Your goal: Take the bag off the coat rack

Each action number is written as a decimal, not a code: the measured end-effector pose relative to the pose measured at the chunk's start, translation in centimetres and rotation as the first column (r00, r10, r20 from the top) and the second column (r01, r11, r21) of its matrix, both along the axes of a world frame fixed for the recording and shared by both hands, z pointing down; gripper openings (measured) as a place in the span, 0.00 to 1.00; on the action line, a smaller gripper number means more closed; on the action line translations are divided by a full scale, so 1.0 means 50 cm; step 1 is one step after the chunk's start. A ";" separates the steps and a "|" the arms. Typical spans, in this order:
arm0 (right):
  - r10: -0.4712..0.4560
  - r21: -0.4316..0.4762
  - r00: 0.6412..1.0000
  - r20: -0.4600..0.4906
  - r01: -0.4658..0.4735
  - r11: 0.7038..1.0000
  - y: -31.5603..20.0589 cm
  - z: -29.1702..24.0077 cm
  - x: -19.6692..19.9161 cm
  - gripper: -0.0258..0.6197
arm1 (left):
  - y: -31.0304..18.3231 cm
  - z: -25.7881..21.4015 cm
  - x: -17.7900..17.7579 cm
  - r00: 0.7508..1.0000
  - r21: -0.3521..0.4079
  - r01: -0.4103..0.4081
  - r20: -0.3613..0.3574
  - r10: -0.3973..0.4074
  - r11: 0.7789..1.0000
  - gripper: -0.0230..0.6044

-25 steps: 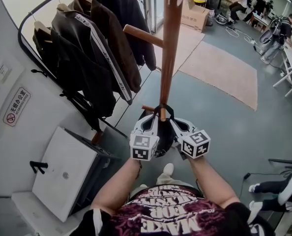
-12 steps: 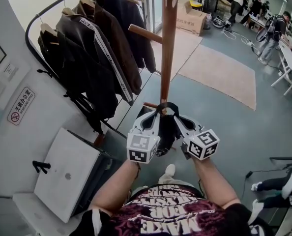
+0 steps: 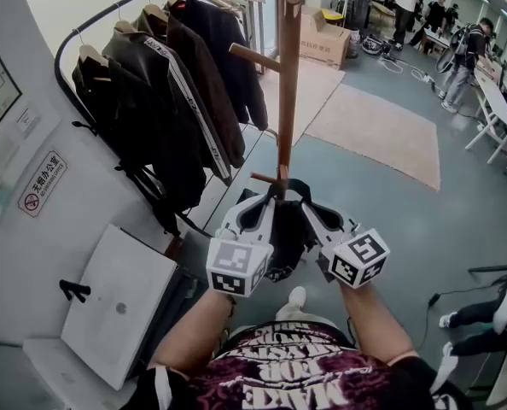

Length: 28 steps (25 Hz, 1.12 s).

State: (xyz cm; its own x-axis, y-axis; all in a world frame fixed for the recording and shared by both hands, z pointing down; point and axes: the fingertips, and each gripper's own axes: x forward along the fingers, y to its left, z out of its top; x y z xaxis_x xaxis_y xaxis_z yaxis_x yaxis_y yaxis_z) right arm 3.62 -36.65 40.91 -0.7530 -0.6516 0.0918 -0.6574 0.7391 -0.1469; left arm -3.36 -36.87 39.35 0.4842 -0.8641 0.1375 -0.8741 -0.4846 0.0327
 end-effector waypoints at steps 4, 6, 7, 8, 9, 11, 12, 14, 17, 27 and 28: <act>-0.001 0.031 1.000 -0.006 0.001 1.000 0.047 -0.036 -0.009 0.05 | 0.047 -0.035 -0.006 1.000 0.022 -0.017 0.005 0.017 1.000 0.05; 0.001 0.040 1.000 -0.004 0.000 0.999 0.070 -0.050 -0.011 0.05 | 0.071 -0.049 -0.008 1.000 0.032 -0.029 0.007 0.029 0.999 0.05; 0.002 0.043 1.000 -0.005 -0.001 0.999 0.082 -0.057 -0.012 0.05 | 0.083 -0.056 -0.010 0.999 0.036 -0.035 0.004 0.035 0.999 0.05; 0.003 0.048 1.000 -0.005 -0.002 0.999 0.094 -0.063 -0.014 0.05 | 0.094 -0.063 -0.011 0.999 0.040 -0.041 0.002 0.041 0.998 0.05; 0.004 0.054 1.000 -0.005 -0.003 0.999 0.106 -0.070 -0.015 0.05 | 0.106 -0.070 -0.012 0.999 0.044 -0.048 0.000 0.048 0.998 0.05; 0.007 0.064 1.000 -0.003 -0.007 0.998 0.129 -0.080 -0.018 0.05 | 0.129 -0.079 -0.015 0.998 0.051 -0.063 -0.001 0.063 0.997 0.05; 0.011 0.068 1.000 -0.002 -0.011 0.998 0.140 -0.083 -0.019 0.05 | 0.139 -0.083 -0.017 0.998 0.052 -0.070 -0.001 0.070 0.996 0.05; 0.020 0.073 1.000 -0.001 -0.020 0.997 0.161 -0.088 -0.022 0.05 | 0.159 -0.089 -0.019 0.997 0.052 -0.081 -0.001 0.082 0.995 0.05; 0.033 0.078 0.999 -0.004 -0.032 0.996 0.191 -0.092 -0.027 0.05 | 0.189 -0.094 -0.024 0.995 0.060 -0.095 -0.002 0.095 0.994 0.05; 0.062 0.088 0.998 -0.014 -0.060 0.994 0.271 -0.097 -0.043 0.05 | 0.265 -0.096 -0.040 0.993 0.065 -0.119 -0.012 0.120 0.991 0.05; 0.064 0.089 0.998 -0.015 -0.063 0.994 0.277 -0.097 -0.044 0.05 | 0.270 -0.096 -0.041 0.993 0.065 -0.121 -0.011 0.122 0.991 0.05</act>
State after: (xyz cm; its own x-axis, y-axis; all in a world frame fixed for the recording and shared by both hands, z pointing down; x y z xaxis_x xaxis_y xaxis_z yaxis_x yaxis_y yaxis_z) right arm 1.43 -22.80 36.07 -0.7087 -0.7041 0.0451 -0.7053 0.7053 -0.0708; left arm -5.41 -23.34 34.53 0.5875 -0.8057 0.0752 -0.8084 -0.5885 0.0107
